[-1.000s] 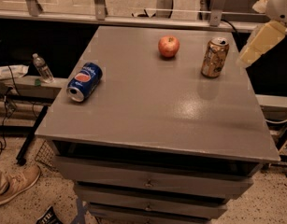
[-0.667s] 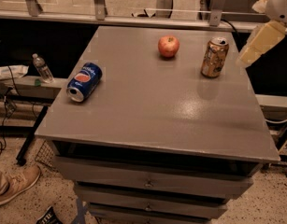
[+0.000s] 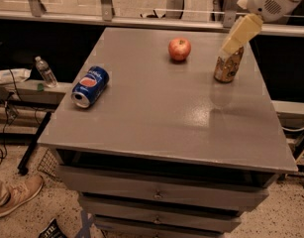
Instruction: Move apple near pepsi can
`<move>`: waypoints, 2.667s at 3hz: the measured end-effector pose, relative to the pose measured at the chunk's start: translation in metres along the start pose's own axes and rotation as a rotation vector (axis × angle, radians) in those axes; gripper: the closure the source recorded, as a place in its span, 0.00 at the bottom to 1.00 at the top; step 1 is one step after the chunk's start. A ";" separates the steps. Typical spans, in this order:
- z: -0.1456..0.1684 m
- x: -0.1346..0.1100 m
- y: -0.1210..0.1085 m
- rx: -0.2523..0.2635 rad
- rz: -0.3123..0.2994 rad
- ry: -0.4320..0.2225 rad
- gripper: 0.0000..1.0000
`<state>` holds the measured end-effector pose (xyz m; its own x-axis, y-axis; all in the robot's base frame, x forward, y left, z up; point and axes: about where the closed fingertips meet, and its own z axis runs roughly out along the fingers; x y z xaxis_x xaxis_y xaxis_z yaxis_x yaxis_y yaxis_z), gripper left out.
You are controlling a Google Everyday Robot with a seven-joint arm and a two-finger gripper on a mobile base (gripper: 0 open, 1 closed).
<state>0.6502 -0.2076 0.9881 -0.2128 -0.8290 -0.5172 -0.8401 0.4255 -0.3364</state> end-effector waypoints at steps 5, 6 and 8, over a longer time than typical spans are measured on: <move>0.139 -0.056 -0.021 -0.047 0.212 0.094 0.00; 0.153 -0.048 -0.025 -0.031 0.273 0.113 0.00; 0.164 -0.039 -0.041 0.007 0.362 0.125 0.00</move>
Offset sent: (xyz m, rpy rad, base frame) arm 0.0994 0.0705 -0.0194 0.0635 0.0599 -0.0647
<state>0.7752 -0.1336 0.8929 -0.5545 -0.6626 -0.5035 -0.6962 0.7008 -0.1555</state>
